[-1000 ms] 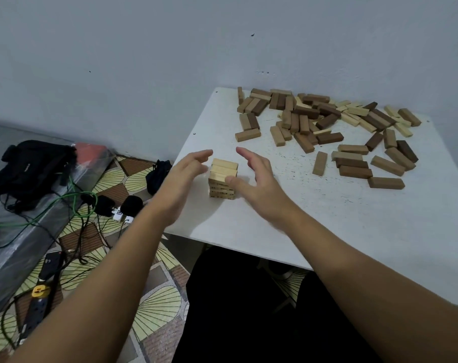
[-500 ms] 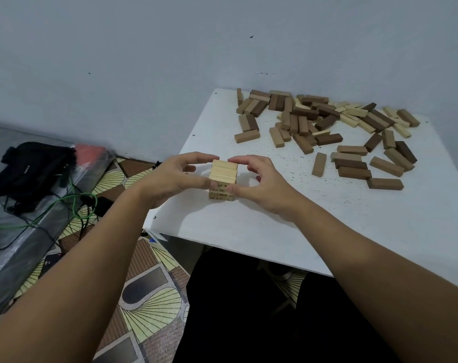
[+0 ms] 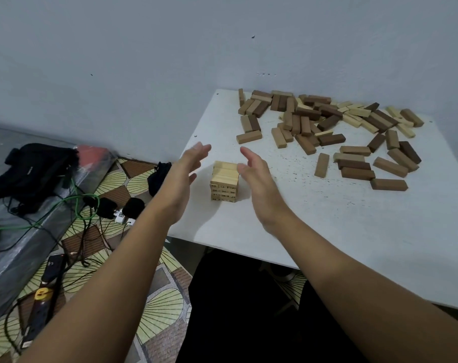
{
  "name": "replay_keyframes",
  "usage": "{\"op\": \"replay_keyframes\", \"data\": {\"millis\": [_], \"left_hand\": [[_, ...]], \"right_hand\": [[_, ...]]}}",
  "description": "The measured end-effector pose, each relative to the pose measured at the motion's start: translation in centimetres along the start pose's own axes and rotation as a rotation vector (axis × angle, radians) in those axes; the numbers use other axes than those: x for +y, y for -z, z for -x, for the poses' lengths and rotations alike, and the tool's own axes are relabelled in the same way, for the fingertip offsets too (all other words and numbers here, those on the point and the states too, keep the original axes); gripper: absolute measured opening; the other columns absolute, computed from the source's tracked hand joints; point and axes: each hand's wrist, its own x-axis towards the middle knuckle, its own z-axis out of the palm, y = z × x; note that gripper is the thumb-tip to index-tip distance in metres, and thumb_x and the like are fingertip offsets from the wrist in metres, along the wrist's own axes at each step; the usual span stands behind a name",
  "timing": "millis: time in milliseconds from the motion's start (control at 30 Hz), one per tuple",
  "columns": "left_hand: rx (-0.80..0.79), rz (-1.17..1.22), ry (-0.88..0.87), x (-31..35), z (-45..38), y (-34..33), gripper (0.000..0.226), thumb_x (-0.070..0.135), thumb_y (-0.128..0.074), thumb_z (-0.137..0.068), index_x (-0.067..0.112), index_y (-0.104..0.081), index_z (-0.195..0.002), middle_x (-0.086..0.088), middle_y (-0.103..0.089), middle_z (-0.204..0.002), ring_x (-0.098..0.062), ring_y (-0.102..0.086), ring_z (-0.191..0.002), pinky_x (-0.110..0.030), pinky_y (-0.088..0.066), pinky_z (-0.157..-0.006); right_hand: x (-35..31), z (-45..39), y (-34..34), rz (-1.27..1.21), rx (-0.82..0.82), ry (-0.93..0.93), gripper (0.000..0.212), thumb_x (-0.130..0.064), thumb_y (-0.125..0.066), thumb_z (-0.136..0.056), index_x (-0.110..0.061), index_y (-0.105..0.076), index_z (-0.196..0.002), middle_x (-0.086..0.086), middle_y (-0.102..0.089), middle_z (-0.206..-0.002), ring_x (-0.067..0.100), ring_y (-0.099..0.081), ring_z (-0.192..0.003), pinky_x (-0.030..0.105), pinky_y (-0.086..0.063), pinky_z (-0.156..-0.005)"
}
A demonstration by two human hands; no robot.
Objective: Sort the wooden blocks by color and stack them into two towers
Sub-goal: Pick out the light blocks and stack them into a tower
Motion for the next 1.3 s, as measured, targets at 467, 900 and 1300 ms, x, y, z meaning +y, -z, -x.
{"op": "replay_keyframes", "data": {"millis": [467,900,1300], "left_hand": [[-0.225,-0.341,0.055,1.1,-0.8,3.2,0.060,0.030,-0.091,-0.077,0.053,-0.068,-0.127,0.018,-0.057,-0.144,-0.013,-0.043,-0.137,-0.048,-0.037,-0.118],[-0.203,-0.287,0.066,0.2,-0.9,3.2,0.076,0.051,-0.092,-0.064,0.050,-0.063,-0.134,0.012,-0.061,-0.140,-0.013,-0.046,-0.138,-0.046,-0.035,-0.120],[0.143,0.298,0.098,-0.8,1.6,-4.7,0.126,0.105,-0.035,-0.062,0.023,-0.042,-0.158,0.004,-0.049,-0.157,-0.013,-0.045,-0.145,-0.045,-0.025,-0.127]], "right_hand": [[0.3,-0.8,3.0,0.219,-0.170,-0.034,0.055,-0.033,-0.081,-0.086,-0.051,-0.056,-0.132,-0.013,-0.038,-0.143,0.009,-0.036,-0.140,0.012,-0.036,-0.090],[0.9,-0.8,2.8,0.181,-0.168,-0.032,0.068,-0.045,-0.072,-0.089,-0.046,-0.041,-0.150,-0.011,-0.033,-0.153,0.009,-0.033,-0.144,0.026,-0.032,-0.108],[2.6,-0.6,-3.3,-0.290,0.083,-0.059,0.081,-0.072,-0.038,-0.098,-0.027,-0.024,-0.163,-0.014,-0.034,-0.161,-0.018,-0.046,-0.129,0.007,-0.043,-0.096]]}}
